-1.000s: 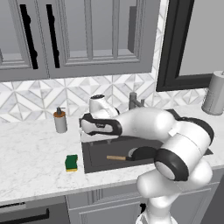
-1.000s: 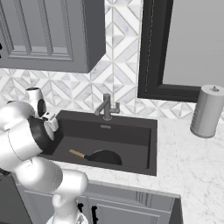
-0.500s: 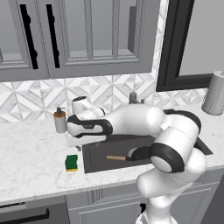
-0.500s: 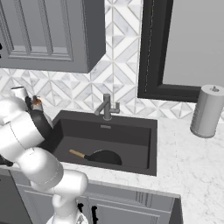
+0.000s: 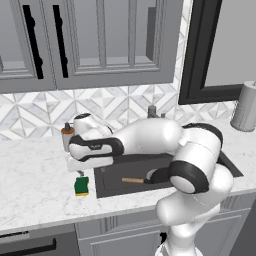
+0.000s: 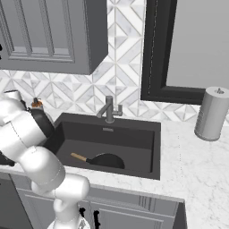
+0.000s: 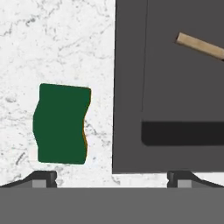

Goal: Pick the pan and sponge and place them into the sink. Then turn on the water.

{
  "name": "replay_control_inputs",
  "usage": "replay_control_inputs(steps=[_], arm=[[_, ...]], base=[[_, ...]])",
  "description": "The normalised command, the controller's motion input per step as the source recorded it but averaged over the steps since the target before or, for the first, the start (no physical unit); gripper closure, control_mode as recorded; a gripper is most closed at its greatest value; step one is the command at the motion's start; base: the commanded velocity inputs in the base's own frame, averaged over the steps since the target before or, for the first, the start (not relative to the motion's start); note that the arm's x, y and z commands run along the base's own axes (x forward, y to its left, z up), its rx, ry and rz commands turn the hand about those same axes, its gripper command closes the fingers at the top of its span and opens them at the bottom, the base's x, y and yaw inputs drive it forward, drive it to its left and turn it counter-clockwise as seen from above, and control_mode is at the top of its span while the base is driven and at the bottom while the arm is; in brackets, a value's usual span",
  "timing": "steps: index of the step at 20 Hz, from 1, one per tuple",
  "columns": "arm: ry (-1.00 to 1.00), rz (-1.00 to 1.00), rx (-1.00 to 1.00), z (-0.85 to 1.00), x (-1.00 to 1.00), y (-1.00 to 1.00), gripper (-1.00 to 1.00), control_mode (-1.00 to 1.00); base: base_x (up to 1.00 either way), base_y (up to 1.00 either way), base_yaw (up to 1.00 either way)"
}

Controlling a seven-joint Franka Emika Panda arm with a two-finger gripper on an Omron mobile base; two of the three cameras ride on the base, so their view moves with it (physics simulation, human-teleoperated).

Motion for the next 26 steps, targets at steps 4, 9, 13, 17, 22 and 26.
replay_control_inputs(steps=[4,9,13,17,22,26], arm=[[0.00,0.00,0.01,-0.16,0.00,0.43,-1.00,-1.00],[0.00,0.00,0.02,-0.23,0.00,0.36,-1.00,-1.00],[0.00,0.00,0.04,-0.25,0.00,0.09,-1.00,-1.00],[0.00,0.00,0.04,-0.21,0.00,0.00,-1.00,-1.00],[0.00,0.00,0.04,-0.25,0.00,0.00,-1.00,-1.00],[0.00,0.00,0.03,-0.30,0.00,0.00,-1.00,-1.00]], base=[[0.00,0.00,0.00],[0.00,0.00,0.00],[0.00,0.00,0.00],[0.00,0.00,0.00],[0.00,0.00,0.00],[0.00,0.00,0.00]])
